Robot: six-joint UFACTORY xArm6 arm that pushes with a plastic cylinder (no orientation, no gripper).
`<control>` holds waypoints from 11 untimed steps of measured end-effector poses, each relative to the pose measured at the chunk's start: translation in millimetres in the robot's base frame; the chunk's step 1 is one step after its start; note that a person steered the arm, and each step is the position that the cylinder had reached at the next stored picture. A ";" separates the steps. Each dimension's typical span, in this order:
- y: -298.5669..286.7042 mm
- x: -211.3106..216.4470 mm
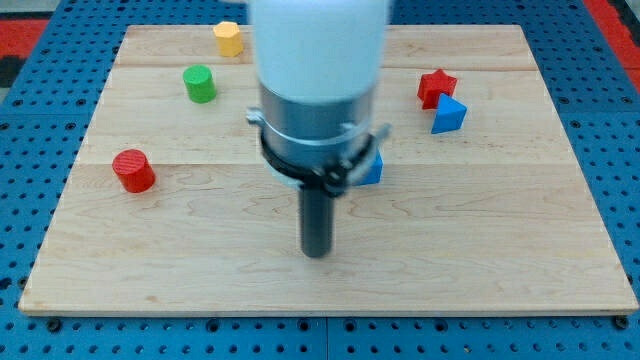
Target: Place the blue cube diagonally bottom right to the red star
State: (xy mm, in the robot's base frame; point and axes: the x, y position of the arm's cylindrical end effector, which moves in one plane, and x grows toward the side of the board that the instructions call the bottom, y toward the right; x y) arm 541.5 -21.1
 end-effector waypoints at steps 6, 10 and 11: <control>147.2 -97.0; 141.2 -121.5; 169.5 -115.7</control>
